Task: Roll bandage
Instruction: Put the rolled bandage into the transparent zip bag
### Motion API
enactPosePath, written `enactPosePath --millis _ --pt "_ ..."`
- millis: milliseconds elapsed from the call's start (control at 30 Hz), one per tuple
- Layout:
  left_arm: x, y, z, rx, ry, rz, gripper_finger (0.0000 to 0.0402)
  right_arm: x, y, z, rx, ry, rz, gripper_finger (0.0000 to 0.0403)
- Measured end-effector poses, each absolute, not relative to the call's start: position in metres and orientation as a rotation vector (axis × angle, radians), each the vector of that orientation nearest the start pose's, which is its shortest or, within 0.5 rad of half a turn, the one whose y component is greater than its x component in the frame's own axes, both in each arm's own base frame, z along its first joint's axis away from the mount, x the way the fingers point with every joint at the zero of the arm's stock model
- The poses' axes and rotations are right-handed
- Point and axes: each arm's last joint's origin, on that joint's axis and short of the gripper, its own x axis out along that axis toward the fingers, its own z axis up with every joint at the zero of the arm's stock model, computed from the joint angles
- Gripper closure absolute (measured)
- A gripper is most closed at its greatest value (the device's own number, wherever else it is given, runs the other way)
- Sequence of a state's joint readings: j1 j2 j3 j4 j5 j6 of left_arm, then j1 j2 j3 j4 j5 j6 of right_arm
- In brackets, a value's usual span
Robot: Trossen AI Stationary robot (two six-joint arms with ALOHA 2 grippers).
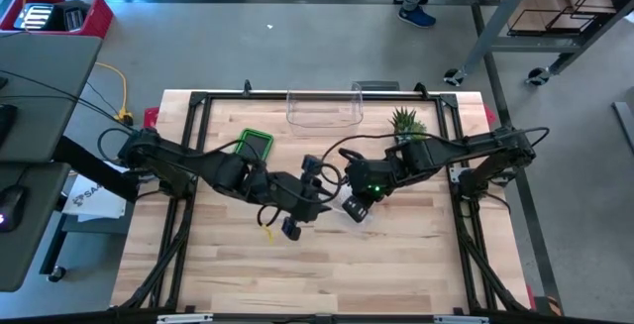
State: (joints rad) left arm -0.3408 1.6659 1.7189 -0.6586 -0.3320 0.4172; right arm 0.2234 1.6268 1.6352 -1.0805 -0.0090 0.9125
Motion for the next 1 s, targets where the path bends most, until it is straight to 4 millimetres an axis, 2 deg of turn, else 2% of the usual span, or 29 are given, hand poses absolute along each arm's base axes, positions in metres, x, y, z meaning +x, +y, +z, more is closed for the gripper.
enactPosePath --millis 100,233,367,500,633,767,867,1000 --pt "0.342 -0.112 0.389 0.54 0.569 -0.118 0.0268 0.317 0.072 0.344 0.695 1.08 -0.286 0.0403" --pt "0.33 -0.106 0.392 0.339 0.609 -0.154 0.0268 0.315 0.072 0.343 0.689 1.095 -0.303 0.0403" --pt "0.317 -0.104 0.366 0.201 0.707 -0.153 0.0268 0.307 0.07 0.339 0.66 1.179 -0.353 0.0403" --pt "0.298 -0.106 0.344 0.106 0.663 -0.099 0.0268 0.295 0.069 0.335 0.603 1.291 -0.401 0.0403" --pt "0.288 -0.105 0.306 -0.009 0.658 -0.046 0.0268 0.287 0.074 0.337 0.598 1.344 -0.372 0.0403" --pt "0.292 -0.099 0.283 -0.088 0.693 -0.02 0.0267 0.27 0.078 0.343 0.611 1.394 -0.441 0.0403" --pt "0.303 -0.092 0.269 -0.042 0.746 -0.072 0.0263 0.257 0.079 0.346 0.648 1.392 -0.528 0.0403" --pt "0.327 -0.078 0.27 0.021 0.695 -0.111 0.0253 0.24 0.078 0.343 0.774 1.338 -0.62 0.0403"
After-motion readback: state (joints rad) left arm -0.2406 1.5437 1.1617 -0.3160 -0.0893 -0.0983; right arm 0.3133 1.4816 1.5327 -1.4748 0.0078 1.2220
